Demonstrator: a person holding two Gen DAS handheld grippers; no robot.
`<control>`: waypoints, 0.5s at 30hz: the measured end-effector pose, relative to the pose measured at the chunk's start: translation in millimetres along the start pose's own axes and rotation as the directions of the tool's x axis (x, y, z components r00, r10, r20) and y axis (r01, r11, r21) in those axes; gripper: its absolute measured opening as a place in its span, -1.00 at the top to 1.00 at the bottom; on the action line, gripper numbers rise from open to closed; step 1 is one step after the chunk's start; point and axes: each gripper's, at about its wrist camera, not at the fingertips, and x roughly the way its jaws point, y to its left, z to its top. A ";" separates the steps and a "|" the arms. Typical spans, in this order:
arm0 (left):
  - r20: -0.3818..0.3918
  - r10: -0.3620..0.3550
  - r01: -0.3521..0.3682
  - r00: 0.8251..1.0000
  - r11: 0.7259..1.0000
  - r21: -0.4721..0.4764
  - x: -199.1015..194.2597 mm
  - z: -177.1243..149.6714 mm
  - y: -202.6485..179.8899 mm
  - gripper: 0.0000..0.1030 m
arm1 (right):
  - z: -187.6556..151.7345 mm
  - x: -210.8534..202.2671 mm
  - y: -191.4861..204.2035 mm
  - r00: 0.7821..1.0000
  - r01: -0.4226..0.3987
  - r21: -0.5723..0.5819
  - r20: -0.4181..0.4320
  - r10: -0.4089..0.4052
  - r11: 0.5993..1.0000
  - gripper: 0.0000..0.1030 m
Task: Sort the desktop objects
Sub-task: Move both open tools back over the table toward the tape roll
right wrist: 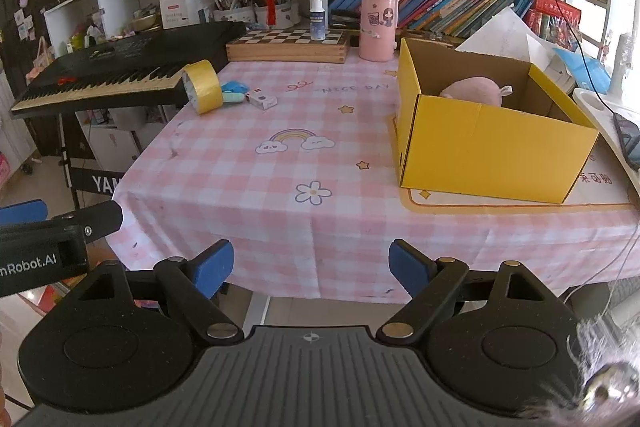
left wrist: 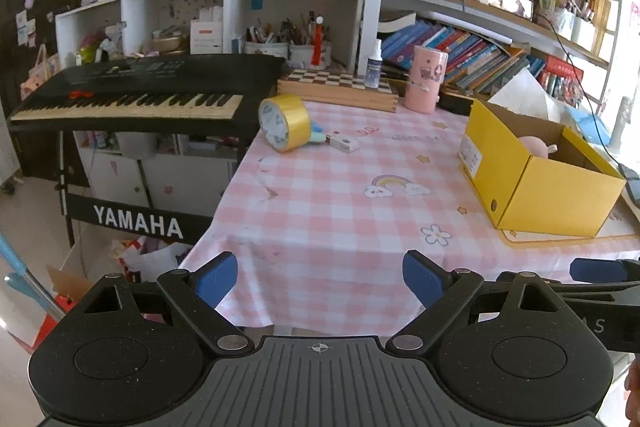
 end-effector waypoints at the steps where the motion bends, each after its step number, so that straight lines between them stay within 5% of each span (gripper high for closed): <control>1: 0.000 0.000 0.000 1.000 1.000 0.004 0.7 0.6 0.0 -0.78 | 0.4 1.0 0.5 1.000 0.001 0.003 -0.002 -0.001 1.000 -0.65; 15: 0.007 -0.021 0.021 1.000 1.000 0.014 9.7 8.3 4.6 -0.78 | 8.6 8.1 4.3 1.000 0.002 0.009 0.001 -0.002 1.000 -0.64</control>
